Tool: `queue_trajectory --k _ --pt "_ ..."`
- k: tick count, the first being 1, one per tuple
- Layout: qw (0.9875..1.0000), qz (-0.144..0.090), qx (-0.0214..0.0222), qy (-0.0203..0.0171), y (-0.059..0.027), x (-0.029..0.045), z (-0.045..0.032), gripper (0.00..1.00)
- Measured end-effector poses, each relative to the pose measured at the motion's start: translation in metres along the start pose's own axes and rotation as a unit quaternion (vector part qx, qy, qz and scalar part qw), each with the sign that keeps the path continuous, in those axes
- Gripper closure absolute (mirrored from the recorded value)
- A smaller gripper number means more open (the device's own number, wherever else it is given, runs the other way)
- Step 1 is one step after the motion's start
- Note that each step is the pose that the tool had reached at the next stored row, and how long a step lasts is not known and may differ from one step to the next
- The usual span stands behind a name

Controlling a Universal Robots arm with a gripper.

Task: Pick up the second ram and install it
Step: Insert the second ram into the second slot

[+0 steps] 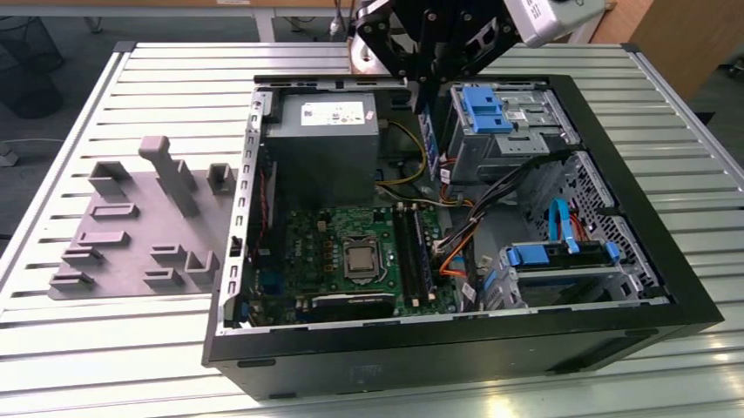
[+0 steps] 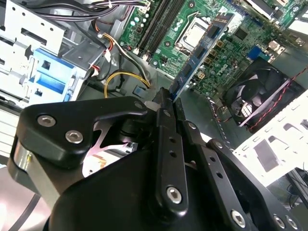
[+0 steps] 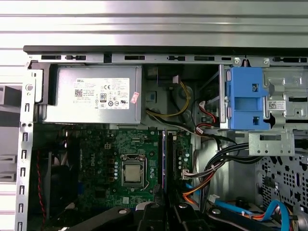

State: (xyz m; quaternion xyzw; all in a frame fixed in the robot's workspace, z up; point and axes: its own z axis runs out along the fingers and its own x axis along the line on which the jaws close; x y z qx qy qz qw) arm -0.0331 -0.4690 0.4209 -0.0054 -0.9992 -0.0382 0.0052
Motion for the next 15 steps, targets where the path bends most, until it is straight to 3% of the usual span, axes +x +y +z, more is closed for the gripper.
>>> queue_trajectory --k 10,11,15 --pt "1.0 0.0 0.0 0.0 -0.0001 0.0 0.0003 0.86" --pt "1.0 0.0 0.0008 -0.0001 0.0 0.0 0.0006 0.86" --pt "0.9999 0.0 0.0119 -0.0001 -0.0001 0.0 0.0006 0.86"
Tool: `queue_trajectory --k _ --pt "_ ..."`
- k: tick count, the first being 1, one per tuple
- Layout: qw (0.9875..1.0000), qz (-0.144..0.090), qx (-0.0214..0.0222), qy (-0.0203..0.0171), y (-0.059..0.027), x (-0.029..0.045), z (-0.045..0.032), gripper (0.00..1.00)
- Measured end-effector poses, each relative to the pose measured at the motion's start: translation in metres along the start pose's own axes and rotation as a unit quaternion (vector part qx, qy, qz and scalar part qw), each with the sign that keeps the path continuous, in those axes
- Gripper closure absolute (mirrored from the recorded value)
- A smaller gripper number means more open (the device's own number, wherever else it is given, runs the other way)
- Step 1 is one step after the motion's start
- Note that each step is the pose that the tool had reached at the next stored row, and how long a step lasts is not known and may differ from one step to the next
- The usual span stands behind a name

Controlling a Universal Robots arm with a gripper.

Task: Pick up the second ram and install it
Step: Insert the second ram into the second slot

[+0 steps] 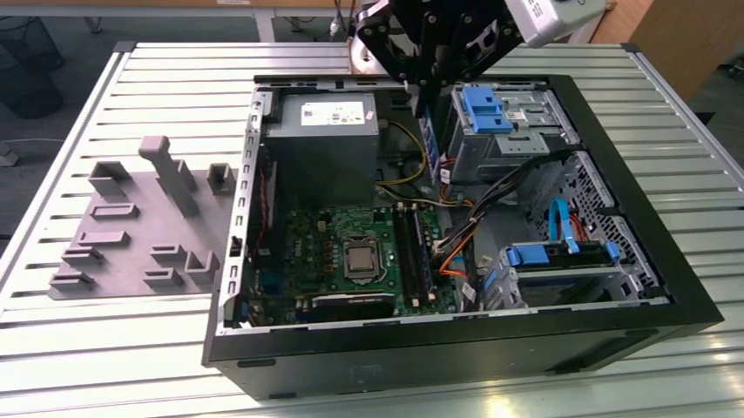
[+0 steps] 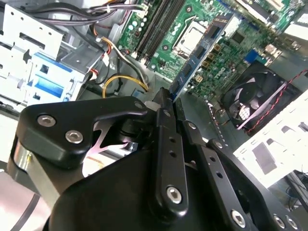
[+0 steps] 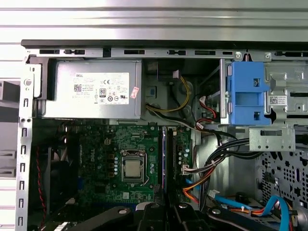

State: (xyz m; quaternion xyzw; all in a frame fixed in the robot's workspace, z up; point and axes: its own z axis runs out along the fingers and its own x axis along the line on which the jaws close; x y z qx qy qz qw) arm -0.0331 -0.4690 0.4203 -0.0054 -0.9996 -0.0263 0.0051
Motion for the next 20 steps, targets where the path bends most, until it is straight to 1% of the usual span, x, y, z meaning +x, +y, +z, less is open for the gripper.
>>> queue_trajectory --k 2,6,9,20 --pt "1.0 0.0 0.0009 0.0 -0.0001 0.0 0.0002 0.86" --pt "1.0 0.0 0.0011 0.0 0.0 0.0 0.0023 0.86" --pt "1.0 0.0 0.0009 0.0 -0.0005 0.0 0.0067 0.86" --pt "1.0 0.0 0.001 0.0 -0.0021 -0.0003 0.0265 0.86"
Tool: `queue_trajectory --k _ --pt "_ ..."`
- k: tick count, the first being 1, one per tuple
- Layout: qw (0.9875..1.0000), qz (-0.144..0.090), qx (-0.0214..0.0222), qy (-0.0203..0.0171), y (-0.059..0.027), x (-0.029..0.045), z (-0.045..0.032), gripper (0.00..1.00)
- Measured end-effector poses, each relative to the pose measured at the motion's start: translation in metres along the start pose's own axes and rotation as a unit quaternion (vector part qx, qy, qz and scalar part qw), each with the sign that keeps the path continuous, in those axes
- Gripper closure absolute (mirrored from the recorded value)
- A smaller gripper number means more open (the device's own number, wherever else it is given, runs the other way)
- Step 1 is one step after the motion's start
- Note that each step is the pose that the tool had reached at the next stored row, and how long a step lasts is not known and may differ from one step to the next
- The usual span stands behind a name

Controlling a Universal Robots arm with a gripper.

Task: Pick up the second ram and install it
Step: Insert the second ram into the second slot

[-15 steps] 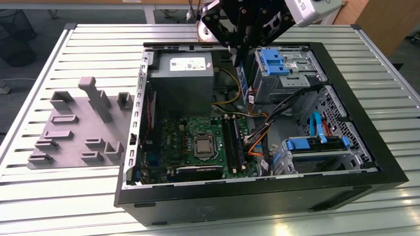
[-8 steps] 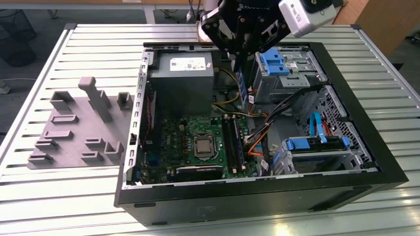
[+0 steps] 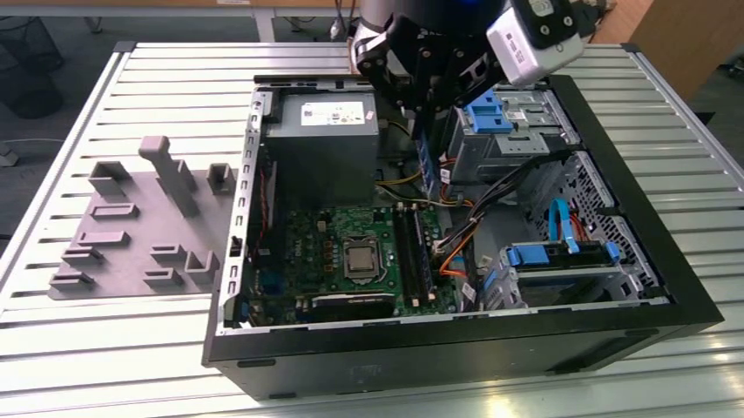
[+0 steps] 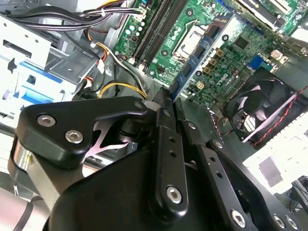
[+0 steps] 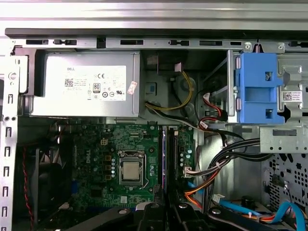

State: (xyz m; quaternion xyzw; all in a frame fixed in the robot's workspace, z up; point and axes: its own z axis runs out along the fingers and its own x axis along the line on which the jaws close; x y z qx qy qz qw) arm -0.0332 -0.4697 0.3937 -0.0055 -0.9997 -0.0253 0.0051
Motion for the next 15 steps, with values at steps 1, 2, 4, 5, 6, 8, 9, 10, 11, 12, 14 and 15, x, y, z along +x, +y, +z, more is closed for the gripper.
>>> queue_trajectory --k 1,2,4,5,6,8,9,10,11,12,14,15 --pt "1.0 0.0 0.0 0.0 -0.0002 0.0 0.0019 0.86" --pt "1.0 0.0 0.0 0.0 -0.0003 0.0 0.0036 0.86" --pt "1.0 0.0 0.0 0.0 -0.0005 -0.0001 0.0073 0.86" --pt "1.0 0.0 0.0 0.0 -0.0006 -0.0001 0.0087 0.86" --pt "1.0 0.0 0.0001 0.0 -0.0006 -0.0001 0.0093 0.86" --pt "1.0 0.0 0.0001 0.0 -0.0007 -0.0001 0.0093 0.86" --pt "1.0 0.0 0.0001 0.0 -0.0007 -0.0001 0.0093 0.86" --pt "1.0 0.0 0.0 0.0 -0.0007 -0.0001 0.0094 0.86" --pt "1.0 0.0 0.0 0.0 -0.0007 -0.0001 0.0094 0.86" --pt "1.0 0.0 0.0 0.0 -0.0007 -0.0001 0.0094 0.86" --pt "1.0 0.0 -0.0001 -0.0001 -0.0007 -0.0001 0.0101 0.86" --pt "1.0 0.0 -0.0002 -0.0001 -0.0008 -0.0001 0.0111 0.86"
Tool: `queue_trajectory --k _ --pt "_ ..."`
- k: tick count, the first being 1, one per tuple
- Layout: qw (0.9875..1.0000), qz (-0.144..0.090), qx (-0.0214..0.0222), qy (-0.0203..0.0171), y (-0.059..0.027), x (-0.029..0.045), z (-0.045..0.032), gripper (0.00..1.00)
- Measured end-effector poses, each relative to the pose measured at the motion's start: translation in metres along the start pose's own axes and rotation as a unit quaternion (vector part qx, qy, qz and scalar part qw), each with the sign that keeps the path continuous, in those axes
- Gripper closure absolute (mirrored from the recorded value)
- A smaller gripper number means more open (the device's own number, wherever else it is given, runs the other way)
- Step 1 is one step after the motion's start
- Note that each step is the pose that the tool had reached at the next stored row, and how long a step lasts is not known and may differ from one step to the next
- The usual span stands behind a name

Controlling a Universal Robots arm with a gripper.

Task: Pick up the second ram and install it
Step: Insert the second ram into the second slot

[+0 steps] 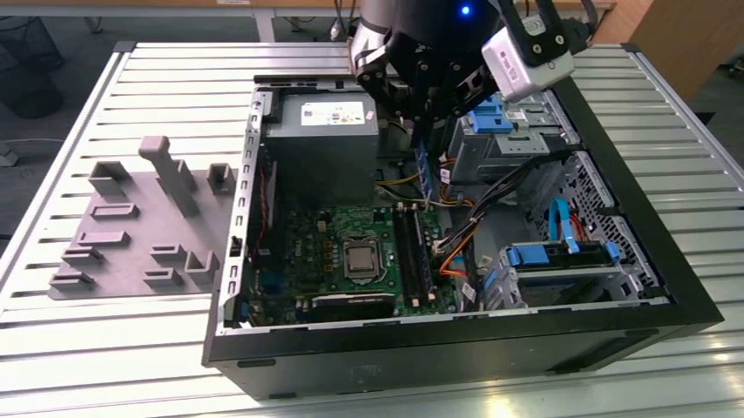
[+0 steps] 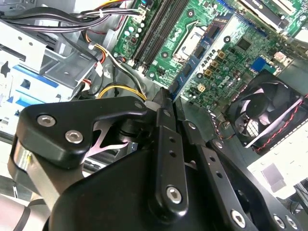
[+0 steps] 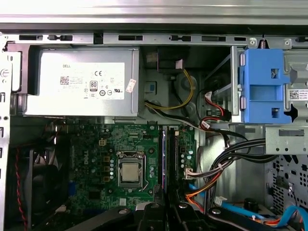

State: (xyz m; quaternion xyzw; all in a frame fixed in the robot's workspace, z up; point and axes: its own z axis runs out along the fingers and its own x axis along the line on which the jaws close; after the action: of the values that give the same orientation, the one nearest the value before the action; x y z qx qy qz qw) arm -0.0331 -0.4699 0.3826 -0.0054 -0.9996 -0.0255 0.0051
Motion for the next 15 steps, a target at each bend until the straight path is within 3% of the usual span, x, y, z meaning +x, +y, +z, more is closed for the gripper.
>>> queue_trajectory --k 15 --pt "1.0 0.0 0.0002 0.0001 -0.0046 -0.0003 0.0271 0.86"
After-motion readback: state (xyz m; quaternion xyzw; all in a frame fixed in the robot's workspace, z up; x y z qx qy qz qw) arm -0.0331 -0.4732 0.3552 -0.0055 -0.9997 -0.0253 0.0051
